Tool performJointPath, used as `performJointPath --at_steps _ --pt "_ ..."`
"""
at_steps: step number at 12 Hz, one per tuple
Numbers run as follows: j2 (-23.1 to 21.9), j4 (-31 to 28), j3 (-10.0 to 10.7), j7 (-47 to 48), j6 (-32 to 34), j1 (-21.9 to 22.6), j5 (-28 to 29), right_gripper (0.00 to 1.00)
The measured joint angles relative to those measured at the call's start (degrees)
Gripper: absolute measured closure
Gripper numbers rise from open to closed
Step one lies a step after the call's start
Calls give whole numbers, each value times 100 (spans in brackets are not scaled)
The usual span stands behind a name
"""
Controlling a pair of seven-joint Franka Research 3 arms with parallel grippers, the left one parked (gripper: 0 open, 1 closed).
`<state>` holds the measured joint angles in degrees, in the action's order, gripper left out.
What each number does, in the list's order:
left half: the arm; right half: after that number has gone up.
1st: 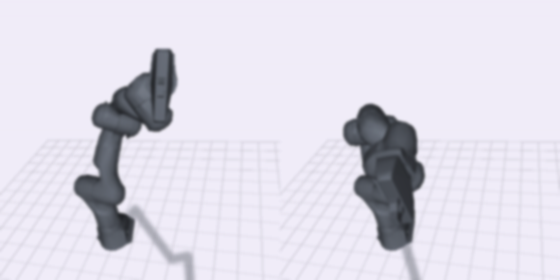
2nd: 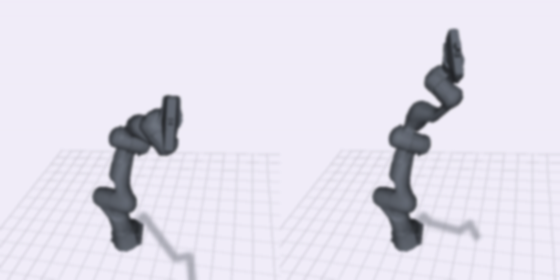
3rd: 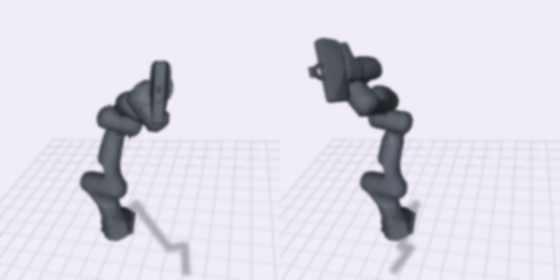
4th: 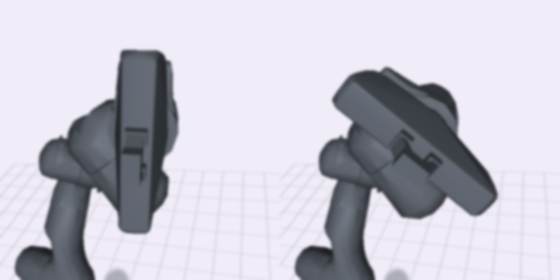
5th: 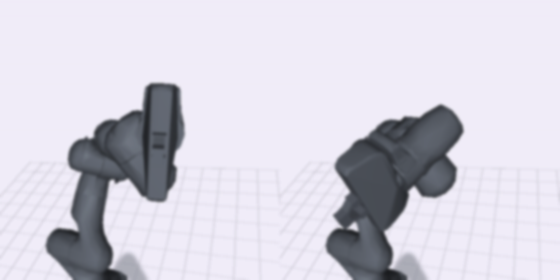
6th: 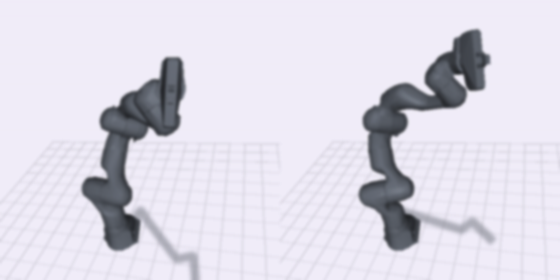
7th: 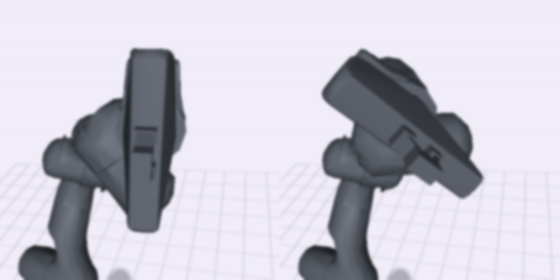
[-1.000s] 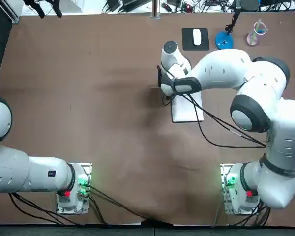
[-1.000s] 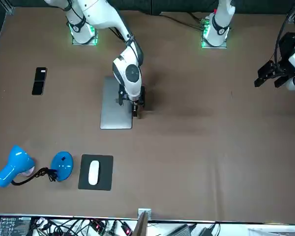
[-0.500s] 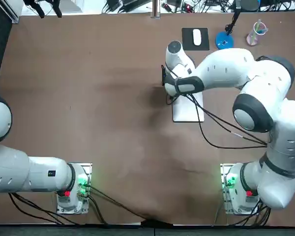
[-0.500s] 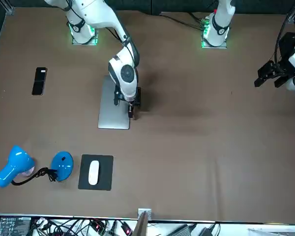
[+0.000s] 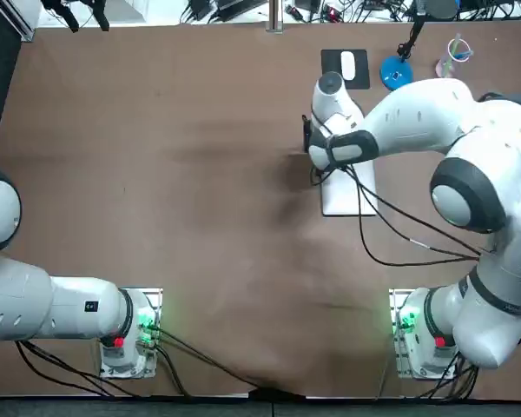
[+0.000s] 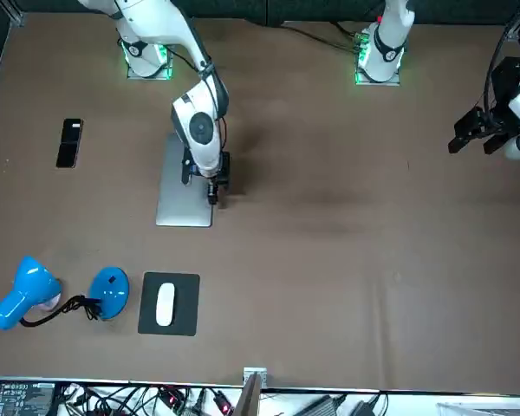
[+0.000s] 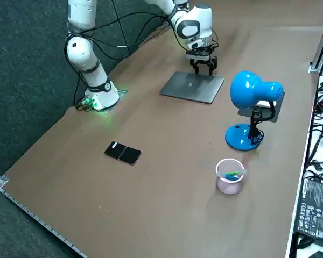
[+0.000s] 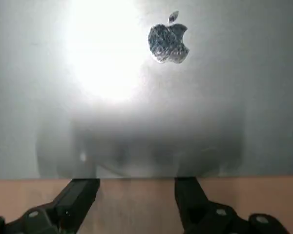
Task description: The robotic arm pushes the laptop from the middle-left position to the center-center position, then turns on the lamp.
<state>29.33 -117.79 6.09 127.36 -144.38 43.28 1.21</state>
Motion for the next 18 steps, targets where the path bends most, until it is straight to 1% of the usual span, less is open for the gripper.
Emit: performJointPath --at_steps 3,8,10,11,15,18 --pt "-201 -352 3 -296 -115 -247 0 0" --pt "-380 -675 2 -645 -223 -509 0 0" --pt "-474 -818 5 -746 -224 -672 -1 0" --pt "-555 -946 8 -843 -224 -833 -1 0" --pt "-691 -1163 12 -1266 -223 -1217 -2 0" --pt "-801 -1320 12 -1546 -218 -1378 -2 0"
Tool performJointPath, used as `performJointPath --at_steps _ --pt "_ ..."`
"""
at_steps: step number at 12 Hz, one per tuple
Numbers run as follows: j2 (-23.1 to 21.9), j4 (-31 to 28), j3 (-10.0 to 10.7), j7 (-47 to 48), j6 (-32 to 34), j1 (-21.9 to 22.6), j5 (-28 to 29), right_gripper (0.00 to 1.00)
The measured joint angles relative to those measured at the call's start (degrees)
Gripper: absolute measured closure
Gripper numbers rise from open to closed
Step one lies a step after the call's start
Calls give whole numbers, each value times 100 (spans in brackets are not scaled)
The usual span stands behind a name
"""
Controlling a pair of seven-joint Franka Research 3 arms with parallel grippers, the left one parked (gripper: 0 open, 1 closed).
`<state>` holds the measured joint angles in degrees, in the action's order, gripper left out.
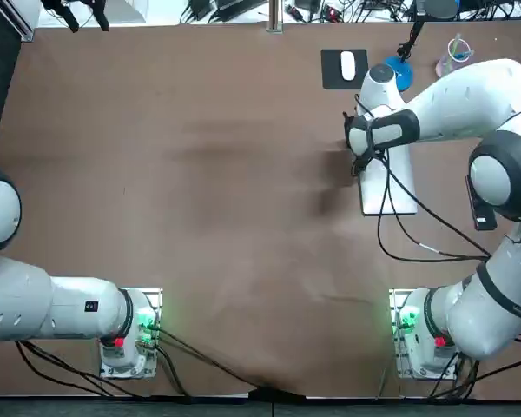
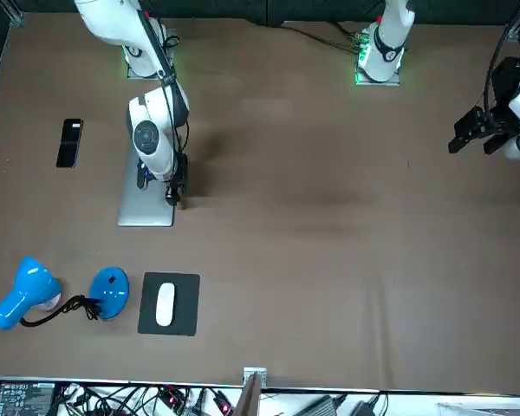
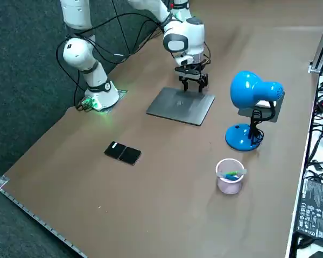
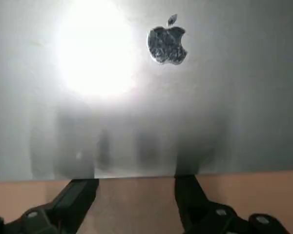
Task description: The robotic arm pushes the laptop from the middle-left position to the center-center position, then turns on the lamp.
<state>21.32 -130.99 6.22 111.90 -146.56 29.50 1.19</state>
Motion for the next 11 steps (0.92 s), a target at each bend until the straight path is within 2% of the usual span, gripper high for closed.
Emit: performJointPath --at_steps 4,7,11 --pt "-224 -263 2 -406 103 -244 0 0" --pt "-308 -301 2 -455 137 -257 -7 0" --pt "-339 51 2 -747 281 -257 -31 0"
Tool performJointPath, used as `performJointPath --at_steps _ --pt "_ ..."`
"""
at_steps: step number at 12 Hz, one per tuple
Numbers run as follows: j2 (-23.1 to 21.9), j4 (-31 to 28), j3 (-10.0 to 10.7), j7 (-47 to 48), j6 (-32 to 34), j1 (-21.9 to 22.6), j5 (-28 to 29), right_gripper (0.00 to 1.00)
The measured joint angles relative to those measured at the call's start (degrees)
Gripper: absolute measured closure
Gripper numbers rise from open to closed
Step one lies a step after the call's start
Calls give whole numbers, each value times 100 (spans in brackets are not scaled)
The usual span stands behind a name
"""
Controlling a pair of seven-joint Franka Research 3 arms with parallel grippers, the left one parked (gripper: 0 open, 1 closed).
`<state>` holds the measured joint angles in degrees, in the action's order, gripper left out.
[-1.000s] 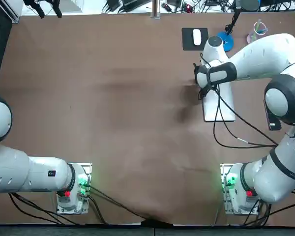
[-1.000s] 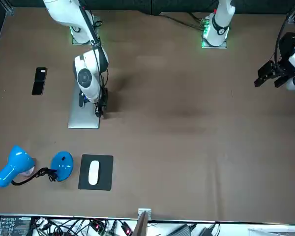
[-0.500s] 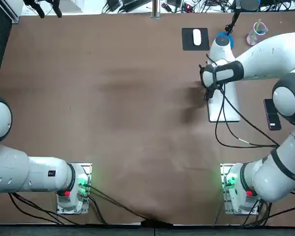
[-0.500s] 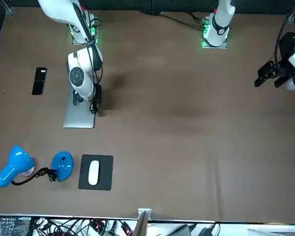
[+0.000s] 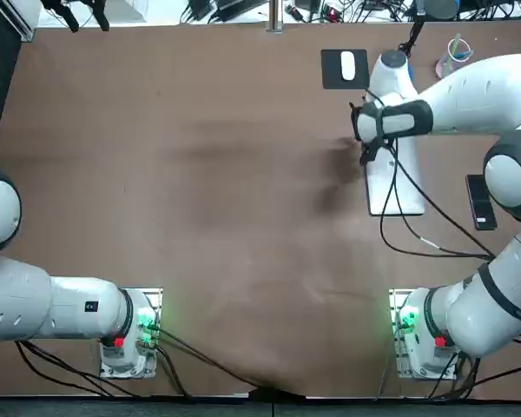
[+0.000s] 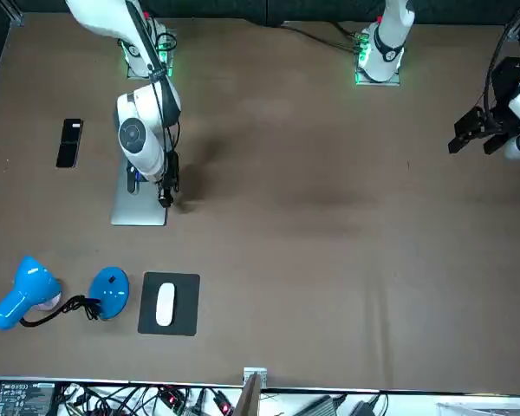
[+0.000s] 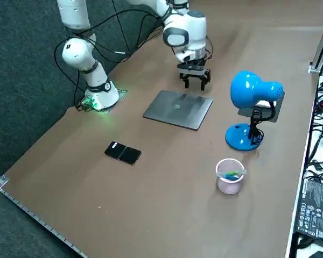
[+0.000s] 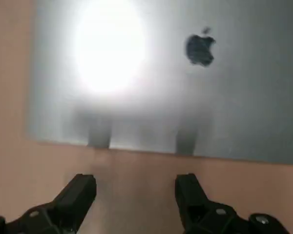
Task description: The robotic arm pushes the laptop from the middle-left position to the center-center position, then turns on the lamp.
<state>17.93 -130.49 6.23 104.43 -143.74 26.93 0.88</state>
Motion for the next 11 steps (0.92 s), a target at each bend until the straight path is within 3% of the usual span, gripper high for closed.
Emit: performJointPath --at_steps 1,4,9,10,11 --pt "-11 491 0 -527 595 -7 0 0" --pt "-19 1365 5 -1459 1474 -103 0 0" --pt "206 2432 16 -2930 1880 -399 -8 3" --pt "346 2622 17 -3178 1881 -445 -51 9" --pt "515 2817 17 -3373 1880 -472 -167 22"
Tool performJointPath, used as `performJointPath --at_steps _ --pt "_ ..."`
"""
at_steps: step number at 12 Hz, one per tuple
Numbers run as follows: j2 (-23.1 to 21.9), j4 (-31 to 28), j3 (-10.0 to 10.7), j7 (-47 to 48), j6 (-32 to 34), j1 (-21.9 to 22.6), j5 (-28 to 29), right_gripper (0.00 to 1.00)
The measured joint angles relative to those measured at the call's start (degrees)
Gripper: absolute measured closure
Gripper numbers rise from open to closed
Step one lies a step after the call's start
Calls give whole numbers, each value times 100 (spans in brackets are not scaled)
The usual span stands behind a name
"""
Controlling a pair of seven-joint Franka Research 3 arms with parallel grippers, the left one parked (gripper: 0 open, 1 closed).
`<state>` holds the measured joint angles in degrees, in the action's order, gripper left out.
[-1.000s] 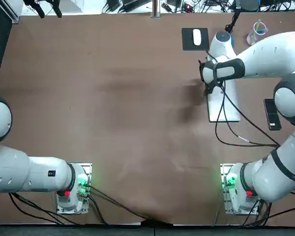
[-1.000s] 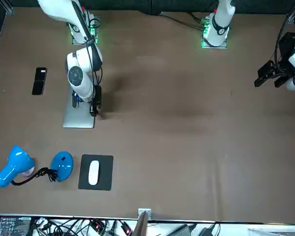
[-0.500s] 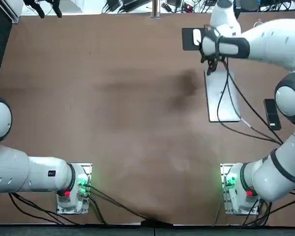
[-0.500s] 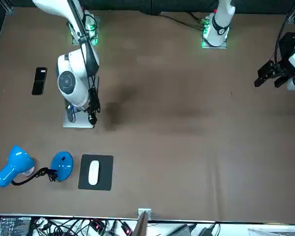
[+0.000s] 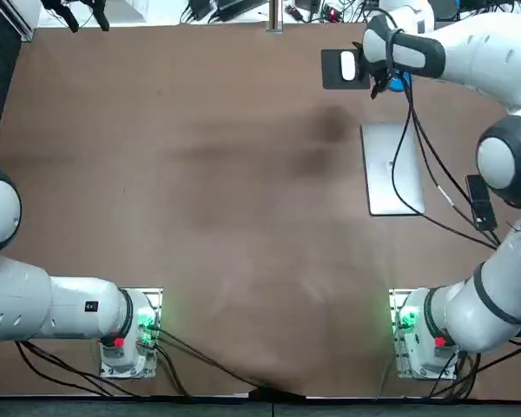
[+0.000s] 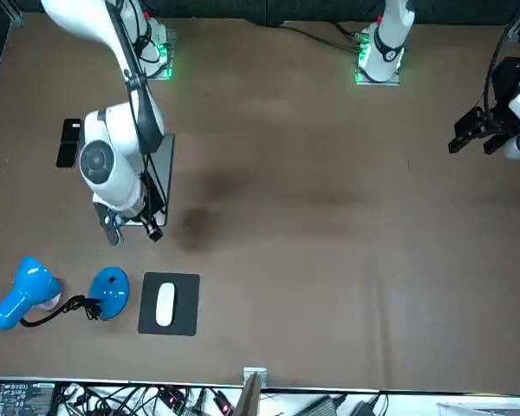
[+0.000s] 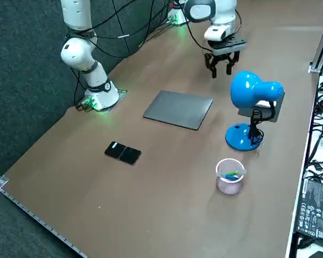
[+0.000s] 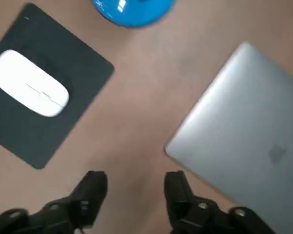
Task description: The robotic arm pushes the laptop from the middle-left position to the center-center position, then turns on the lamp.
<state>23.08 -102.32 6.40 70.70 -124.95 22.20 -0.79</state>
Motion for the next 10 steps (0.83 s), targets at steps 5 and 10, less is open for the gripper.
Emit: performJointPath --at_steps 5,10 --pt "843 799 9 -560 -27 -148 -1095 67" --pt "971 968 23 -2283 -318 -546 -1332 93"
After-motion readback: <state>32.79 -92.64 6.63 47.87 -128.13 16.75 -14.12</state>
